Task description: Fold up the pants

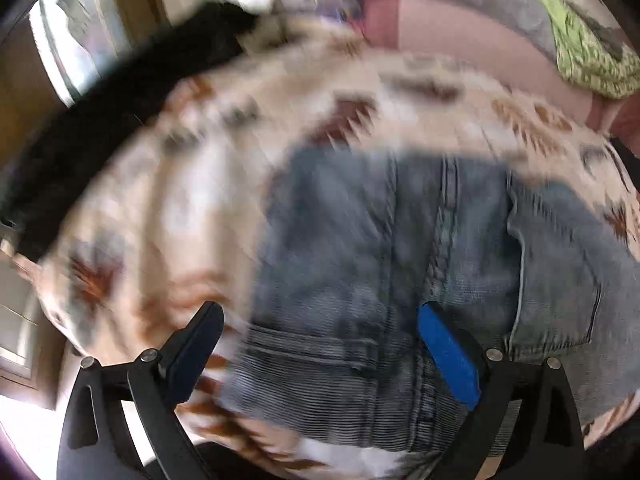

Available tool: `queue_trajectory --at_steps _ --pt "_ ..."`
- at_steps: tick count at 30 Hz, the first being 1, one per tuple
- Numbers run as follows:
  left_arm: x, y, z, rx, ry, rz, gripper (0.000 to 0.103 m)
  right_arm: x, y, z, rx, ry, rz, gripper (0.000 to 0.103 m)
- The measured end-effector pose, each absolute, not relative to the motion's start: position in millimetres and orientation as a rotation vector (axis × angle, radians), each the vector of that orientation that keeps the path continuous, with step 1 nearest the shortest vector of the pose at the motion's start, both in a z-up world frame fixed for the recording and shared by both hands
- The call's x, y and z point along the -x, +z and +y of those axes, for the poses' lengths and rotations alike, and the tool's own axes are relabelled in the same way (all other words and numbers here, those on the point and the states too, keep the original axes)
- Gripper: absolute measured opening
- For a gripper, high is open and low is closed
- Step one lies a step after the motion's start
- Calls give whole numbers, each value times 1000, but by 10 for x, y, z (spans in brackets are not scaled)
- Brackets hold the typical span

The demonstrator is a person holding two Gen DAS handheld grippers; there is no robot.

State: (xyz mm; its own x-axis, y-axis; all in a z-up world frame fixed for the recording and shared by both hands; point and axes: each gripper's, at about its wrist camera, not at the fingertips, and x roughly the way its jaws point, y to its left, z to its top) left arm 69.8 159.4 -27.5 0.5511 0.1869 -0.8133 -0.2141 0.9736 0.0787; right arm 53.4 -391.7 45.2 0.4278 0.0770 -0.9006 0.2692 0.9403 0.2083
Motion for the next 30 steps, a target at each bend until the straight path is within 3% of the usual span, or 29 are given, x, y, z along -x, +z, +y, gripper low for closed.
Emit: queue_trajectory --at_steps 5,9,12,13,15,16,17,19,24,27,30 --pt "-785 -32 1502 26 187 825 98 -1263 916 -2910 -264 245 1035 79" --pt "-1005 -564 1508 -23 219 975 99 -2102 508 -1851 -228 486 1182 79" --pt "-996 -560 1703 114 191 984 99 -2552 109 -1246 -113 549 1295 76" --pt "-1000 -590 1744 135 178 994 99 -2676 -59 -1072 -84 553 1340 72" --pt "-986 -602 1754 146 162 988 99 -2858 -355 -865 -98 587 1439 42" --pt "-982 -601 1742 127 156 979 100 -2902 -468 -783 -95 613 1484 33" --pt "-963 -601 1744 119 151 972 100 -2898 -527 -703 -56 620 1500 16" --pt "-949 -607 1743 120 145 968 100 -2763 -403 -548 62 650 1415 4" --pt "-946 -596 1722 103 149 962 100 -2447 105 -531 288 543 1073 4" --pt "-999 -614 1690 84 156 959 100 -2417 -316 -309 492 474 1066 3" --pt "-987 -615 1691 84 159 954 100 -2512 -450 -518 362 448 1083 7"
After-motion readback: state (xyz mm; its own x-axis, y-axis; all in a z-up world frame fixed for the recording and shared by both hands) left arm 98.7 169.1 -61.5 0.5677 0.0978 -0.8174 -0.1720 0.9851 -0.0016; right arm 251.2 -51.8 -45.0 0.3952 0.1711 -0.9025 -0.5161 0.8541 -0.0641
